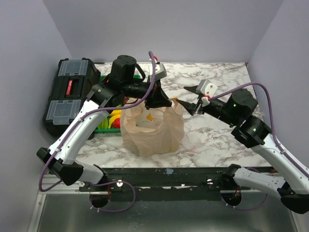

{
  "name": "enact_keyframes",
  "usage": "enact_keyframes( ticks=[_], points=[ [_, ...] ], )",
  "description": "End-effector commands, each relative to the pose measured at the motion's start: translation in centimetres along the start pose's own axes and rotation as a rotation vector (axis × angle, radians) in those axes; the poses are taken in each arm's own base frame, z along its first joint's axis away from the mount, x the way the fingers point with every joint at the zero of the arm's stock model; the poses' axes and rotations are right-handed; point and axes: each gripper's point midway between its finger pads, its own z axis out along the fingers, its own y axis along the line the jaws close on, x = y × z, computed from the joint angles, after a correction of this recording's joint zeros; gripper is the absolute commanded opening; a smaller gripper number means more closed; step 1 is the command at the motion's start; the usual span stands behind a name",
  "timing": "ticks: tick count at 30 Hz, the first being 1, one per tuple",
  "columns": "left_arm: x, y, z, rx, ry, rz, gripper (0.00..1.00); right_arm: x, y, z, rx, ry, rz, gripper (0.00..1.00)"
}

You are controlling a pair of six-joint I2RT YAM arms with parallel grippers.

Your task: Place the fake fruits into the plastic bag and tie a complex knot

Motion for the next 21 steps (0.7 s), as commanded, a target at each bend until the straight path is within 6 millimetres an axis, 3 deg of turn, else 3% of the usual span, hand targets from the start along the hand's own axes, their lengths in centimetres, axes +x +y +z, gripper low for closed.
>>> enact_keyframes(
  ticks=[1, 5, 16, 21],
  points=[
    [0.4, -1.3, -2.2, -0.014, 0.001, 0.067, 0.0, 3.1, 0.3, -2.4, 0.023, 0.136, 0.0, 0.59],
    [0.8, -1.8, -2.8, -0.014, 0.002, 0.128, 0.0, 4.4, 1.7, -2.8, -0.019, 0.157, 0.03, 0.6],
    [0.9, -1.2, -2.6, -0.066, -0.025, 0.226, 0.0, -0.5, 3.9, 0.7, -0.205, -0.035, 0.135, 0.52],
    [0.7, -1.3, -2.7, -0.07, -0.036, 0.231, 0.0, 0.7, 5.8, 0.9, -0.297, -0.024, 0.149, 0.4]
  ],
)
